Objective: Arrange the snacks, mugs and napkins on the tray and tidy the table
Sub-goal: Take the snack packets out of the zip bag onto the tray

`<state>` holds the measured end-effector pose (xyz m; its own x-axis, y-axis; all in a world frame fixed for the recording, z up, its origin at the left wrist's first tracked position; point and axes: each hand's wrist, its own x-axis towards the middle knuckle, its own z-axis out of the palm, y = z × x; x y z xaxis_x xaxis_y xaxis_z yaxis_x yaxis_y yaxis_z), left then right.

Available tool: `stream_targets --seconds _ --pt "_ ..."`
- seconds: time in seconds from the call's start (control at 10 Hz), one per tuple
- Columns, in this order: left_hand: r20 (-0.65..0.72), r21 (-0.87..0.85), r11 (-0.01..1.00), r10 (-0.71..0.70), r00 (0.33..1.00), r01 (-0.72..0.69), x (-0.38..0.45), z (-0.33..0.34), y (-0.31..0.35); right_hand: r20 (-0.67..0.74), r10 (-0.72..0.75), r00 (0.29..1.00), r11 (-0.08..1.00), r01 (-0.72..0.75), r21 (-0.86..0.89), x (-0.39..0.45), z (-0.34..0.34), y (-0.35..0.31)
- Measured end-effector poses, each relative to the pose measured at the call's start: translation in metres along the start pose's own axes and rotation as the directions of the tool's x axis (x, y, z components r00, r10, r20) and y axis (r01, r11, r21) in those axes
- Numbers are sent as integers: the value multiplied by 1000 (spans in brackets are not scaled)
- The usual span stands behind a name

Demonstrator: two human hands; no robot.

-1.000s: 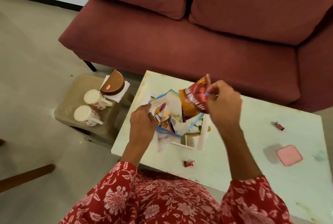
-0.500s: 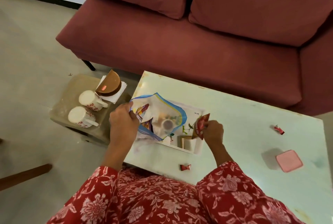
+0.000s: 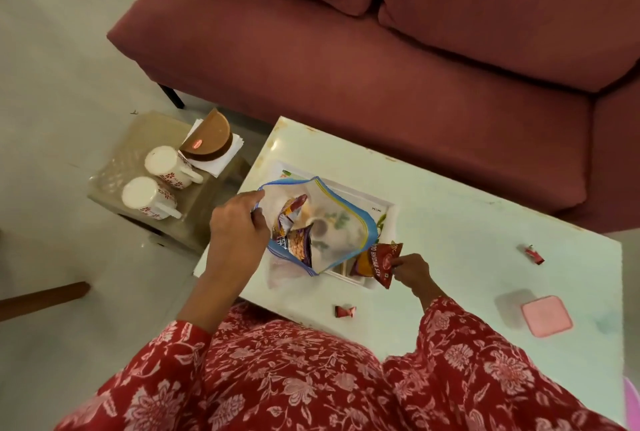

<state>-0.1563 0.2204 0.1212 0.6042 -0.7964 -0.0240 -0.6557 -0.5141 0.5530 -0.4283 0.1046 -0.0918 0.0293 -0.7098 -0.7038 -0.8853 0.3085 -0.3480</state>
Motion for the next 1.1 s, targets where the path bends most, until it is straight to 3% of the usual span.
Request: stream_targets --seconds 0.1,0.2,0.3,0.4,0.5,0.6,0.7,0.9,1.1 --pt "27 -18 1000 20 999 -19 -2 1 4 7 141 990 973 -140 184 1 2 1" --pt "68 -41 999 34 997 -31 -3 4 7 -144 254 957 911 -186 368 -6 -9 -16" --pt "117 -42 999 34 993 -30 -3 5 10 -385 209 899 810 61 583 -42 -37 -62" --pt "159 -31 999 48 986 -43 -3 6 13 -537 38 842 678 373 633 -107 -55 -113" --pt "195 -36 998 52 979 -46 -5 4 17 -313 -178 933 639 352 684 -147 -44 -148" --pt "234 -56 997 71 970 -59 -10 2 24 140 -164 976 650 0 760 -138 -14 -172" --pt "252 -73 993 109 962 -93 -18 -1 30 292 -10 956 656 -214 724 -103 20 -183" --pt "219 -115 978 194 956 -172 -34 -8 33 256 69 964 657 -237 715 -66 60 -167" --pt "184 -141 977 187 965 -163 -35 -11 28 249 137 959 672 -274 688 -92 49 -170"
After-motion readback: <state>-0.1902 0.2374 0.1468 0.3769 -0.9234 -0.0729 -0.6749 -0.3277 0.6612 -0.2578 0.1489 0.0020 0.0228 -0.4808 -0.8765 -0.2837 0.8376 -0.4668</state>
